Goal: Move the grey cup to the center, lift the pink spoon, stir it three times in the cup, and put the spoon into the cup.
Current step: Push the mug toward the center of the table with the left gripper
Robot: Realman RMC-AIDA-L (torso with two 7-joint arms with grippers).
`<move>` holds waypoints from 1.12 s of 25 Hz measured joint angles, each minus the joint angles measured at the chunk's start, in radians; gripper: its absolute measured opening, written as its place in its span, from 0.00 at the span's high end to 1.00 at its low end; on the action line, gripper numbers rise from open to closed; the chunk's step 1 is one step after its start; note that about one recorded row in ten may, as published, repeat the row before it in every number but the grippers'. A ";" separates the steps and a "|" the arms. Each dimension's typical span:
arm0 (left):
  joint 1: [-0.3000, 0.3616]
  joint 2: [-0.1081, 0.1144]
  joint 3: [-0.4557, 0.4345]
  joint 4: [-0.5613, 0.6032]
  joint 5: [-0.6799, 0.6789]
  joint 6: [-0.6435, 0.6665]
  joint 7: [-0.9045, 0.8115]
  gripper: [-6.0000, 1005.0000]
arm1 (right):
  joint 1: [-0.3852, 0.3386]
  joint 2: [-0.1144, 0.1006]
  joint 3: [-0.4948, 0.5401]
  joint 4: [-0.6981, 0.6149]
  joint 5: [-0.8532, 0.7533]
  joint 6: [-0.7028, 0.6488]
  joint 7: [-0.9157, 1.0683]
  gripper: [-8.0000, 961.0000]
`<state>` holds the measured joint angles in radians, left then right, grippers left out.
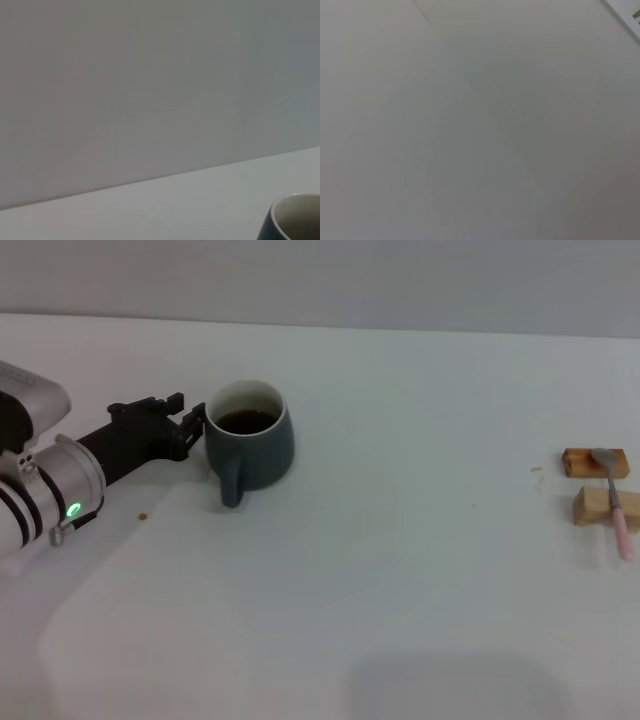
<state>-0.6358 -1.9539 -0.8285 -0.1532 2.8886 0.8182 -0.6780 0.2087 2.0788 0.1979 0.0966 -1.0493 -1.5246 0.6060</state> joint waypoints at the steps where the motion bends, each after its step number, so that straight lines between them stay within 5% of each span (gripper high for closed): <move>1: -0.003 0.000 0.008 0.001 0.000 0.005 -0.004 0.65 | 0.000 0.000 0.000 0.000 0.000 0.002 0.000 0.32; 28: -0.022 -0.040 0.095 0.008 0.000 0.099 -0.017 0.65 | 0.002 -0.001 0.000 0.000 0.000 0.032 0.000 0.32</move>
<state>-0.6573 -1.9942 -0.7336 -0.1448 2.8885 0.9171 -0.6954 0.2108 2.0773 0.1979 0.0966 -1.0492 -1.4923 0.6059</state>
